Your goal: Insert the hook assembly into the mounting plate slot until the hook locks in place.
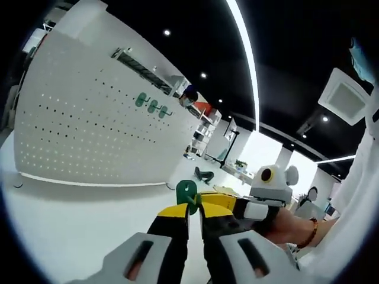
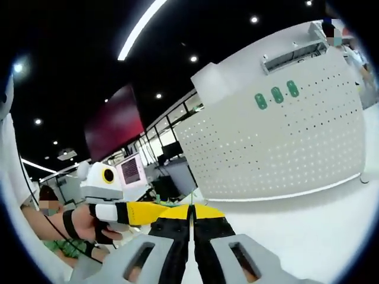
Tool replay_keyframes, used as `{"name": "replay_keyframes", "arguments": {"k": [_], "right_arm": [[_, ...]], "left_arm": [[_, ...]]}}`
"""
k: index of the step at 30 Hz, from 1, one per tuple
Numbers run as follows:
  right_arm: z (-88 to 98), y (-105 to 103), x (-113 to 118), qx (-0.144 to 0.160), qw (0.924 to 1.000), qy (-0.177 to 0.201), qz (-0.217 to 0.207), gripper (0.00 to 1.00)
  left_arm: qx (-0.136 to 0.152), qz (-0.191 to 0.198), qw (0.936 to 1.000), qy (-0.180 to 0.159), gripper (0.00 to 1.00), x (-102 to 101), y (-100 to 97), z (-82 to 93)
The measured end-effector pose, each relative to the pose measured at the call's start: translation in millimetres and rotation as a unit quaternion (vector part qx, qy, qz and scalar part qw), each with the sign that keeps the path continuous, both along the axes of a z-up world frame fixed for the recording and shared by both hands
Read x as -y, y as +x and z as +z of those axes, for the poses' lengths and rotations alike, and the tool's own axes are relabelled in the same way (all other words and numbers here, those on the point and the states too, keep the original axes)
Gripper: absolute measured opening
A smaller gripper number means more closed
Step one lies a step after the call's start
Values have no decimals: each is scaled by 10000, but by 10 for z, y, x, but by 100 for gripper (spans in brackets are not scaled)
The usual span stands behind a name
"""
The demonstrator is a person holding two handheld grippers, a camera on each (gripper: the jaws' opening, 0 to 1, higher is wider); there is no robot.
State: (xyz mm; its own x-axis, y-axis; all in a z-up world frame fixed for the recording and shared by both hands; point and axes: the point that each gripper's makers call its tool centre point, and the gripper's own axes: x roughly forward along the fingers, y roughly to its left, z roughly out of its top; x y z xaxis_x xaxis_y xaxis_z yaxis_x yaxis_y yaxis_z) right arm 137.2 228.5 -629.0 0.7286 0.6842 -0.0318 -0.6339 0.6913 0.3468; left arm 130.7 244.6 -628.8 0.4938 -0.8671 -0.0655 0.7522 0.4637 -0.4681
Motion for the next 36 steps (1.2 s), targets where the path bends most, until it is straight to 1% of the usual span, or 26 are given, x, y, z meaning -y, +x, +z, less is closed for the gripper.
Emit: {"name": "replay_keyframes", "arguments": {"k": [1, 6, 8, 9, 13, 18, 23, 25, 28, 33, 36], "right_arm": [[-13, 5, -1, 26, 10000, -80, -15, 0], [-21, 12, 4, 24, 9999, -124, -80, 0], [-24, 20, 10, 82, 9994, -290, -144, 0], [-22, 17, 3, 74, 9994, -305, -152, 0], [-13, 15, 0, 96, 9993, -305, -190, 0], [-4, 8, -7, 99, 9994, -254, -201, 0], [2, 1, -21, 142, 9993, -309, -167, 0], [15, 1, -20, 173, 9993, -278, -165, 0], [-2, 12, -20, 153, 9993, -311, -125, 0], [37, 28, 8, 290, 9989, -336, -175, 0], [20, 52, 51, 223, 9990, -351, -173, 5]], "left_arm": [[10, 19, 10000, 24, 7, -1, 6, 1], [11, 96, 9999, 115, 7, -7, 24, -20], [18, 153, 9998, 138, 7, -7, 31, -21], [27, 196, 9997, 153, 7, -10, 40, -21], [26, 257, 9996, 144, 6, -10, 65, -21], [94, 293, 9992, 254, 5, 1, 72, -34], [63, 327, 9989, 315, 4, -4, 66, -60], [122, 360, 9989, 288, 4, -9, 67, -40], [178, 386, 9984, 363, 4, -6, 71, -58], [184, 458, 9982, 337, 3, 11, 100, -40], [185, 503, 9980, 333, 3, 8, 121, -29]]}}
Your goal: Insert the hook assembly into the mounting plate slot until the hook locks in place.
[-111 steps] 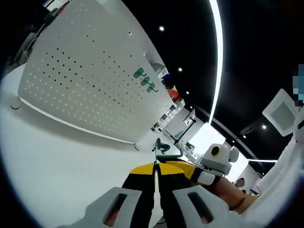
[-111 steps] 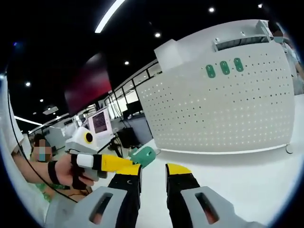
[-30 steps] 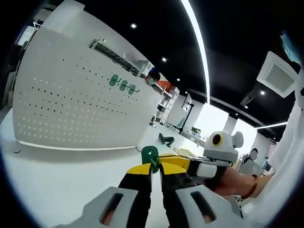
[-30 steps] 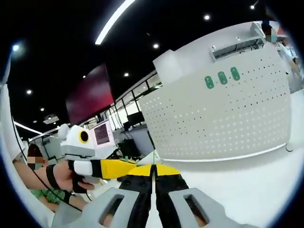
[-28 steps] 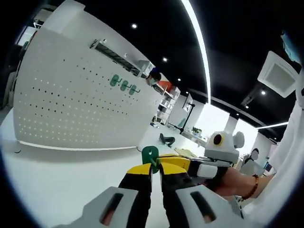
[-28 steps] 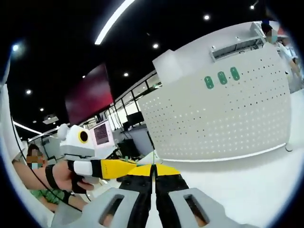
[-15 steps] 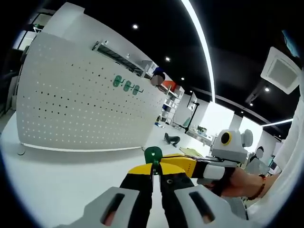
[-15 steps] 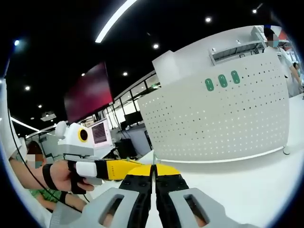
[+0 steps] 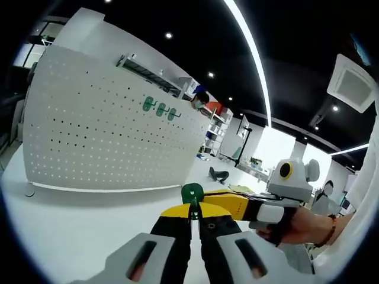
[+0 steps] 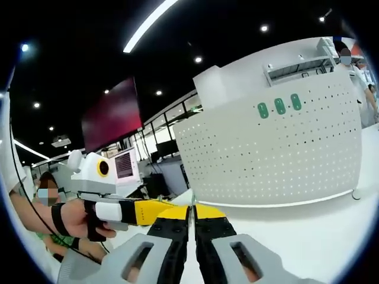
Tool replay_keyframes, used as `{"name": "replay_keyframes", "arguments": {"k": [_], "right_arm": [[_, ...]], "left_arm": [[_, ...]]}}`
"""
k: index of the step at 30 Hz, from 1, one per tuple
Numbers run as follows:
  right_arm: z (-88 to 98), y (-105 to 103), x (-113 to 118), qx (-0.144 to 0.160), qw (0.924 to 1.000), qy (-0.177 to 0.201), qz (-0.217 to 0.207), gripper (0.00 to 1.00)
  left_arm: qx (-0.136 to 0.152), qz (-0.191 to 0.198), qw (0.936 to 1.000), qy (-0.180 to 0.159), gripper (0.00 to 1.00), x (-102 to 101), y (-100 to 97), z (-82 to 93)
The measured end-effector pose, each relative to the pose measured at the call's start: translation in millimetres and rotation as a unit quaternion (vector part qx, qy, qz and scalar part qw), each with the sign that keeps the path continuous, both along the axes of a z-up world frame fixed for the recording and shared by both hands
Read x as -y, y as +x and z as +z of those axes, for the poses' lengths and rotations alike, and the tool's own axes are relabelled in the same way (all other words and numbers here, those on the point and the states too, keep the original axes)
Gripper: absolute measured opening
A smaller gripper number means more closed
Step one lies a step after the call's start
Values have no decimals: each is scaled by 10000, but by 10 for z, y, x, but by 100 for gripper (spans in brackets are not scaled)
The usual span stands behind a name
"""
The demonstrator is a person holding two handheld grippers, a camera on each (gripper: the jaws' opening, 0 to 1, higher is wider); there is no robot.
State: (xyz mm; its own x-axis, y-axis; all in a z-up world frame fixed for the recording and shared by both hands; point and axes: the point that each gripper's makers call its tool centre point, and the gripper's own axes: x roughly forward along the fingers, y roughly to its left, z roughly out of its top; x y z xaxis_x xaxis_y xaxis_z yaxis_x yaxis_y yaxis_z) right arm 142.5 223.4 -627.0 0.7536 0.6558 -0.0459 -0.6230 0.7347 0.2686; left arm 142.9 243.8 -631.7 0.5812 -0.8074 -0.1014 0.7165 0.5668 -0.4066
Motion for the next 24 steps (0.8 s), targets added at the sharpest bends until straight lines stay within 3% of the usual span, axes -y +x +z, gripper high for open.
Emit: {"name": "replay_keyframes", "arguments": {"k": [10, 15, 24], "right_arm": [[75, -3, 176, 44, 9999, 18, -112, 9], [74, -44, 228, 45, 9999, -12, -131, 9], [89, -32, 242, 49, 9999, -64, -79, 8]], "left_arm": [[187, 343, 9992, 41, 3, -32, 127, 75], [324, 389, 9987, 75, 3, 6, 160, 131], [328, 309, 9990, -68, 3, 142, 109, 200]]}}
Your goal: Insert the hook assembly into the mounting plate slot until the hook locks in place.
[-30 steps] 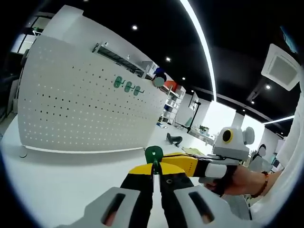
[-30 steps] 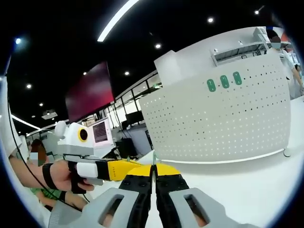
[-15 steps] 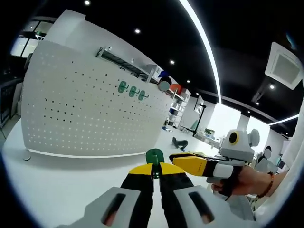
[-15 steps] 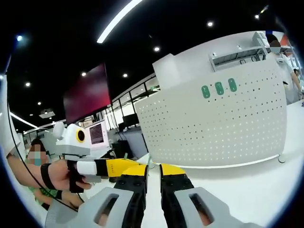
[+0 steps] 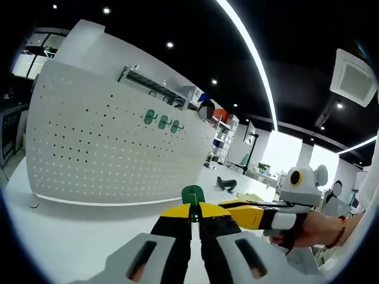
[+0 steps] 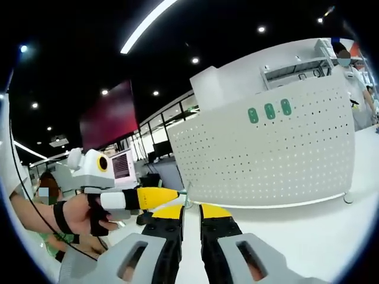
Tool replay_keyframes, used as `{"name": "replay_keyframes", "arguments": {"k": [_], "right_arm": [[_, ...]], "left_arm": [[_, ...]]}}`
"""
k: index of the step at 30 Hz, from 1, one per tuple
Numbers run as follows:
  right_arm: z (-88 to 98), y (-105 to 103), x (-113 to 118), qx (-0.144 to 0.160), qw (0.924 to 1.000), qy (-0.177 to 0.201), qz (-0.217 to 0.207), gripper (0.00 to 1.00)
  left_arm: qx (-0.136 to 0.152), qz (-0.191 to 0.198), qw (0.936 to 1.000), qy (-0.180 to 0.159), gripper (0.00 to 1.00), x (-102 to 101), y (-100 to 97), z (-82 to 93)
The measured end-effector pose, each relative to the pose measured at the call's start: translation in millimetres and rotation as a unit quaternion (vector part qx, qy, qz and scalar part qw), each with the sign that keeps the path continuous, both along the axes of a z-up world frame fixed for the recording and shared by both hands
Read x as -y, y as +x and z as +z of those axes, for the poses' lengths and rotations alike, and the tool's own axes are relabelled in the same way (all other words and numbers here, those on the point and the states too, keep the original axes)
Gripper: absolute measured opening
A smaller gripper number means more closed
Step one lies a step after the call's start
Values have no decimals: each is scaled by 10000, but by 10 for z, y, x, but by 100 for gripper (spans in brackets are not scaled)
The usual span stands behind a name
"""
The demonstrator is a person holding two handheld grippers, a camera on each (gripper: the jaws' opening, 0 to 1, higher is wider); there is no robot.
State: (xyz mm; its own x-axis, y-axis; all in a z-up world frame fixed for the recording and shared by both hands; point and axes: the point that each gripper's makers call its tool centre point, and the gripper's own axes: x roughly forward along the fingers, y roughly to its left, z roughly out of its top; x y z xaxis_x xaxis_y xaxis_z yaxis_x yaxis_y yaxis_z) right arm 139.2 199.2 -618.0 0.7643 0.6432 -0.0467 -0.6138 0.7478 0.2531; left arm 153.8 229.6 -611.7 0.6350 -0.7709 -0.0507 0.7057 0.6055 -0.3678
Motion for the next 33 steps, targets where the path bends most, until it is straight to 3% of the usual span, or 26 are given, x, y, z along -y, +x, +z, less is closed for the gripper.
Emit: {"name": "replay_keyframes", "arguments": {"k": [8, 13, 17, 33], "right_arm": [[63, 7, -122, 69, 9998, -4, 184, 4], [28, 11, -119, 173, 9993, -271, 202, 1], [74, 15, -111, 630, 9951, -712, 289, 0], [44, -15, 5, 570, 9962, -604, 266, 0]], "left_arm": [[2, -138, 9999, -28, 3, 80, -100, 34], [-31, -147, 9999, 45, 3, 88, -124, 16], [-107, -268, 9994, 192, 3, 98, -177, -36], [-306, -407, 9987, -67, 4, 213, -194, -41]]}}
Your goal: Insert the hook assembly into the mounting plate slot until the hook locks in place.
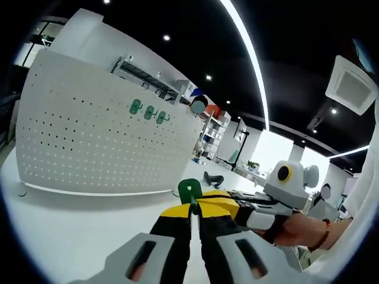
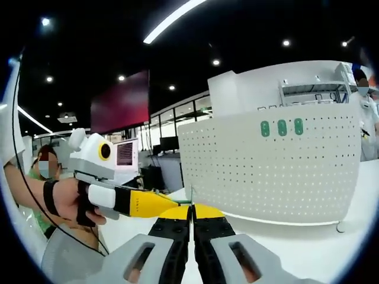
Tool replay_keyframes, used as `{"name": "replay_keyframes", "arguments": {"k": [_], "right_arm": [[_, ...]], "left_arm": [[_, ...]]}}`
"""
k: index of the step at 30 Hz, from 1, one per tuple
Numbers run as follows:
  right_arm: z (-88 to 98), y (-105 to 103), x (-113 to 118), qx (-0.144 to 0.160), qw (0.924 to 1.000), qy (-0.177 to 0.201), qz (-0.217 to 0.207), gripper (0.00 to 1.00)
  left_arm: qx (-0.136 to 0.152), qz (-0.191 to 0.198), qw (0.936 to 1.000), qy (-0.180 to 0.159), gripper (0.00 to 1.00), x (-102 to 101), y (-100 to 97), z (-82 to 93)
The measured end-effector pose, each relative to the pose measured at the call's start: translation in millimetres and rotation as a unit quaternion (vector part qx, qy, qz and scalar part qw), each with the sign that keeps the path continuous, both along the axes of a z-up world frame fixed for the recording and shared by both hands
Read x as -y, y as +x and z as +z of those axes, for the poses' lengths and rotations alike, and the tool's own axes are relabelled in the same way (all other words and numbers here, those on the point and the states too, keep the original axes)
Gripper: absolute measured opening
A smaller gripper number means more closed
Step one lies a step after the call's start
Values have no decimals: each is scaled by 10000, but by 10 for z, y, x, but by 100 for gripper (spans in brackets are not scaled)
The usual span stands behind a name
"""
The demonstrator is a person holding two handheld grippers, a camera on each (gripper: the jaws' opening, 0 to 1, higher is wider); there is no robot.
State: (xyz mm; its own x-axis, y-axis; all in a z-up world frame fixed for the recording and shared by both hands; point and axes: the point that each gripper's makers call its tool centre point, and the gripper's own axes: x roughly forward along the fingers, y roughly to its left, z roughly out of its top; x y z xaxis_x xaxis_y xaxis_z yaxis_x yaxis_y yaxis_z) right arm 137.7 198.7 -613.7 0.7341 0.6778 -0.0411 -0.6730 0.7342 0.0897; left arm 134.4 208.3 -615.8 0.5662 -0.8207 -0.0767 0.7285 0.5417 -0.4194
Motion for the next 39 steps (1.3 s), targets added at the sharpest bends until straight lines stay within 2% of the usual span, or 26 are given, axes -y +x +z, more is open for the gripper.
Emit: {"name": "replay_keyframes", "arguments": {"k": [5, 15, 19, 22, 32, 36, 39], "right_arm": [[-15, -4, 4, -21, 10000, -20, -37, 0], [8, 6, -41, 18, 10000, 28, 32, 0], [7, 13, -49, -39, 10000, -19, 36, 2], [48, 19, -14, 4, 10000, 56, -36, 7], [-33, -15, 147, -156, 9996, 11, -250, 8], [-44, -58, 215, -176, 9992, 43, -353, 9], [-56, -67, 269, -207, 9989, 14, -410, 10]], "left_arm": [[77, -11, 9999, 111, 5, 40, 3, -16], [42, 95, 9999, -7, 2, -13, 35, -10], [159, 194, 9996, 89, 2, -35, 70, 10], [188, 285, 9994, 71, 2, -63, 113, 37], [473, 407, 9974, 347, 2, -95, 251, 78], [561, 451, 9957, 581, 2, -81, 314, 53], [601, 511, 9952, 578, 2, -77, 383, 83]]}}
